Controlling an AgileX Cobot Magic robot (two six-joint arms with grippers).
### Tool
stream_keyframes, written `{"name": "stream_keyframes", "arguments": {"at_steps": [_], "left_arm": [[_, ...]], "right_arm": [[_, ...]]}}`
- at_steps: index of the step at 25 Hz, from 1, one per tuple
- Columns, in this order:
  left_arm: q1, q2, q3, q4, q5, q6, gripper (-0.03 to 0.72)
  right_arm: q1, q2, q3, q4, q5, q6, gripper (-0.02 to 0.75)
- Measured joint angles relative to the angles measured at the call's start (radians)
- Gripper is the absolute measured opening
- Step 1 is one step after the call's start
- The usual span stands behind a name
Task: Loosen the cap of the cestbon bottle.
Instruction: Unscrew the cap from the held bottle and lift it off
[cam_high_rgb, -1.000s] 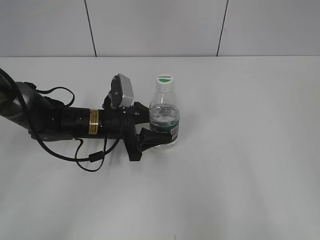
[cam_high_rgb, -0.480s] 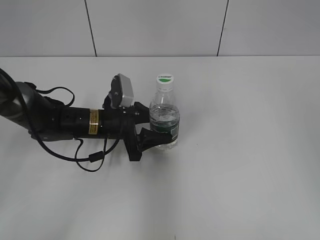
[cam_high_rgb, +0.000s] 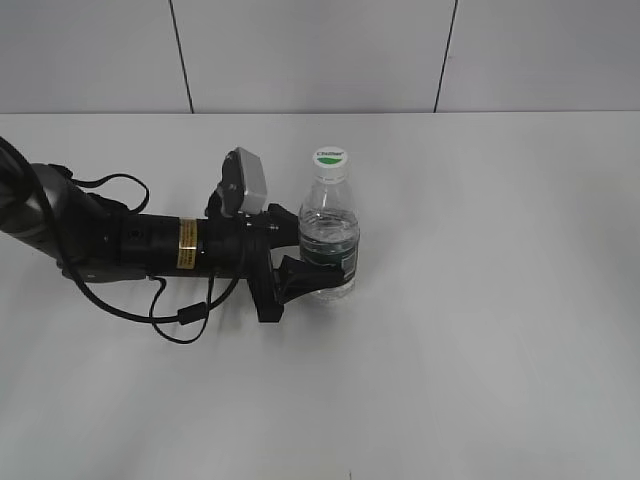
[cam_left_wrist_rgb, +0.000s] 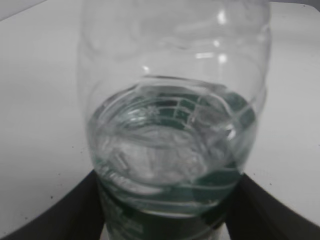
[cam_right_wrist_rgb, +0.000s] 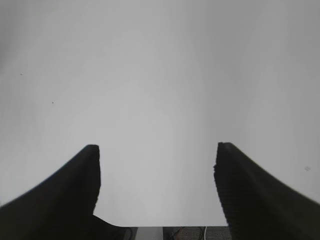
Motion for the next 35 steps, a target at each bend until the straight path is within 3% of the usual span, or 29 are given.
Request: {"name": "stream_keyframes", "arguments": {"at_steps": [5, 16, 23, 35], "left_arm": [[0.000, 0.000, 0.000, 0.001, -0.001, 0.000, 0.418], [0.000, 0.000, 0.000, 0.001, -0.001, 0.000, 0.418], [0.000, 0.000, 0.000, 0.001, -0.002, 0.000, 0.418], [0.000, 0.000, 0.000, 0.001, -0.002, 0.000, 0.418]], "right_arm": [[0.036, 0.121, -0.102, 0.009, 0.002, 0.002, 0.505], [0.335, 0.350, -0.376, 0.008, 0.002, 0.053, 0.503], [0.483, 0.452, -0.487, 0.015, 0.004, 0.081, 0.503], [0.590, 0.554, -0.614, 0.077, 0.005, 0.091, 0.503]]}}
